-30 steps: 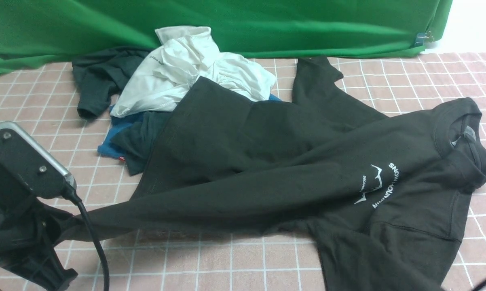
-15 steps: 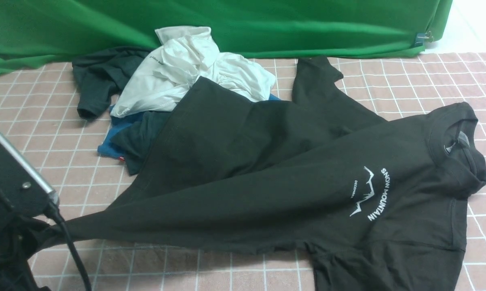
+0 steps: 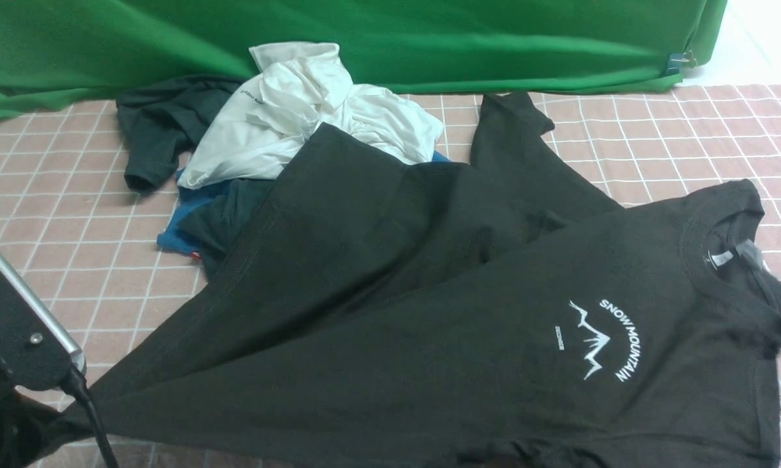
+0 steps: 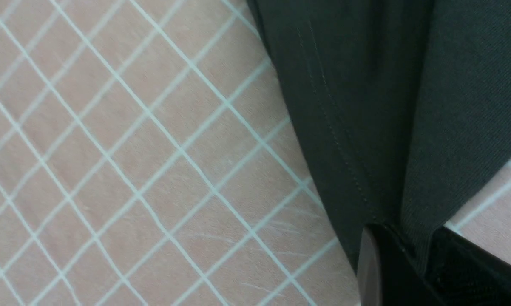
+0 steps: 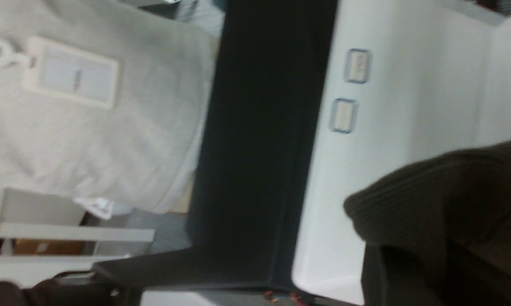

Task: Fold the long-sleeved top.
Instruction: Spread the long sleeves with your arms and place them on the tabletop, then use your right arm to clamp the cuff closest to him

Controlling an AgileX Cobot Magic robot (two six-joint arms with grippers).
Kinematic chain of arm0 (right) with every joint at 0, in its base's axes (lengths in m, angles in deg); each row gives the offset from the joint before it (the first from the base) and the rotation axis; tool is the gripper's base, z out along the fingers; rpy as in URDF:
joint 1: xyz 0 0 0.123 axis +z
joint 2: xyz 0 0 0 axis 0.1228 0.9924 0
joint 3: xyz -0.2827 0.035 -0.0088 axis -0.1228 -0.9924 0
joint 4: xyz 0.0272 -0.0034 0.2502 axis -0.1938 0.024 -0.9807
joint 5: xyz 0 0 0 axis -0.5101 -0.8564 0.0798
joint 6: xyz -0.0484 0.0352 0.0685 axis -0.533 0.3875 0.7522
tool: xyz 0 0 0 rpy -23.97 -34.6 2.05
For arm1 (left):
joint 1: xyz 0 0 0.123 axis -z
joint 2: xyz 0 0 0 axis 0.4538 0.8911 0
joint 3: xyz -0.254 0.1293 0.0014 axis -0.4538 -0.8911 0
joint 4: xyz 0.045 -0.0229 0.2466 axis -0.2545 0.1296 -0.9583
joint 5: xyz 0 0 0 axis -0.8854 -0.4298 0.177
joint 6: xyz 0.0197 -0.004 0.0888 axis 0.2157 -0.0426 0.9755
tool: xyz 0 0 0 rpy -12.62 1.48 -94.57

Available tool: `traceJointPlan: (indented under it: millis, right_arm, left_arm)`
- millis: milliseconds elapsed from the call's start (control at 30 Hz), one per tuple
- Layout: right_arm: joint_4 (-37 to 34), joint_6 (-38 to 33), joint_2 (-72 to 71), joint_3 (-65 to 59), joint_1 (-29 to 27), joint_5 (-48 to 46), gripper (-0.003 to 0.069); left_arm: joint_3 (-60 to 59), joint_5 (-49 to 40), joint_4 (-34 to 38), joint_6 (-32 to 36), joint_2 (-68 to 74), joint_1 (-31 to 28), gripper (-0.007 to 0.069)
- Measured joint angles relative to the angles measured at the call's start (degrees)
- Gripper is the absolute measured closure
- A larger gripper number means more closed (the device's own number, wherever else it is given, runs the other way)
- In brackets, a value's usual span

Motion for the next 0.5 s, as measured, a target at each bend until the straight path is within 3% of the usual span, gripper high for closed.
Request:
traceJointPlan:
  millis: [300, 367, 500]
  right_arm:
    - [0.06, -3.65, 0.00, 0.06, 2.72, -0.28, 0.0551]
    - [3.41, -4.44, 0.00, 0.12, 2.65, 0.04, 0.0551]
    - [16.54, -1.25, 0.00, 0.12, -1.38, 0.15, 0.0551]
  left_arm:
    - [0.00, -3.66, 5.50, 4.39, 0.00, 0.00, 0.0611]
    - [0.00, -4.18, 5.66, 4.56, 0.00, 0.00, 0.0611]
    - [0.00, -4.25, 5.66, 4.68, 0.00, 0.00, 0.0611]
